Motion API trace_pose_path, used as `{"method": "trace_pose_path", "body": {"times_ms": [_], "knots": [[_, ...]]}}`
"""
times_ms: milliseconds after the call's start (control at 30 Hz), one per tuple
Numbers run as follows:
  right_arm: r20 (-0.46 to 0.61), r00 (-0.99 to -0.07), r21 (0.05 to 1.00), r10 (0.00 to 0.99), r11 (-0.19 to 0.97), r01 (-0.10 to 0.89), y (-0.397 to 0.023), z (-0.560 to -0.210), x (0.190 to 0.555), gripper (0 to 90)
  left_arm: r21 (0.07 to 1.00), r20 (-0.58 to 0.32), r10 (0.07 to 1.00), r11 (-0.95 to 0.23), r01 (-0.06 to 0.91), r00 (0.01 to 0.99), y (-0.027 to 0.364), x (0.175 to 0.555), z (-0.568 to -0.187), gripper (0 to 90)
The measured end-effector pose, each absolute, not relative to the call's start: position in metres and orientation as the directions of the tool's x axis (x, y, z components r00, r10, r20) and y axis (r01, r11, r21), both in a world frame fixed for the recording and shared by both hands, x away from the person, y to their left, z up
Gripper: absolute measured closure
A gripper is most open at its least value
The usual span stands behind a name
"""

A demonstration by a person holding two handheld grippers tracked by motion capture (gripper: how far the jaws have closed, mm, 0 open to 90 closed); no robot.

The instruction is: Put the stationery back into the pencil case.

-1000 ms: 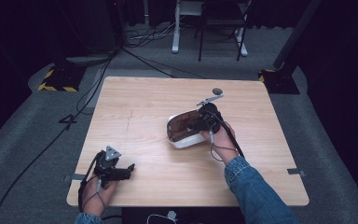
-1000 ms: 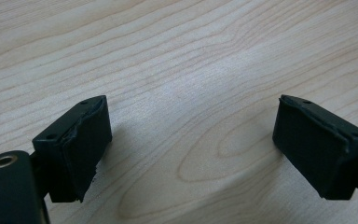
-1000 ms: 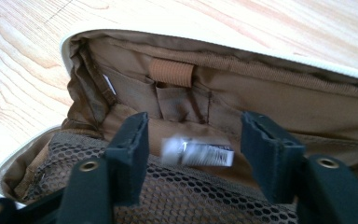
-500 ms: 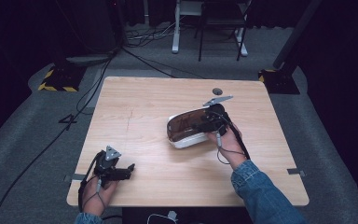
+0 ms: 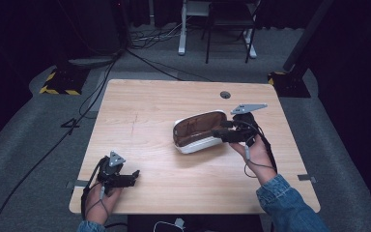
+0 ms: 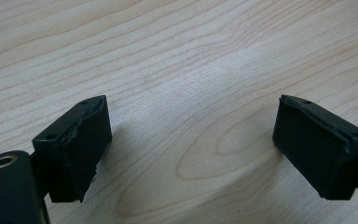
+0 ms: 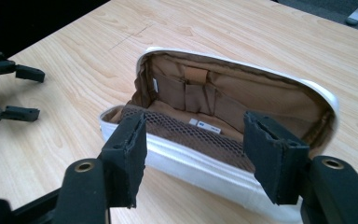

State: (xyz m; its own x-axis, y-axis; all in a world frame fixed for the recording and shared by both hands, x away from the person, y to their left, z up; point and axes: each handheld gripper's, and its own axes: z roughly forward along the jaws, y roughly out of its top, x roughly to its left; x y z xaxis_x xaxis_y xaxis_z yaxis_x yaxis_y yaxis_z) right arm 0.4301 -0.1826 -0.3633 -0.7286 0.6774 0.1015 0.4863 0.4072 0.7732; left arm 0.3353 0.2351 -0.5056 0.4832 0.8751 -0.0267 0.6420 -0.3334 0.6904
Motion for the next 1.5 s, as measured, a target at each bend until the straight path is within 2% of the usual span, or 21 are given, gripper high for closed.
{"method": "trace_pose_path", "body": {"times_ms": [1000,1500], "knots": [[0.073,-0.656,0.798,0.751,0.351,0.49,-0.291,-0.376,0.385,39.9,0.69,-0.025,0.87,-0.342,0.638,0.493,0.236,0.334,-0.506,11.8],[0.074,-0.574,0.749,0.816,0.334,0.572,-0.331,-0.409,0.378,38.3,0.69,-0.026,0.87,-0.342,0.638,0.493,0.236,0.334,-0.506,11.8]]}}
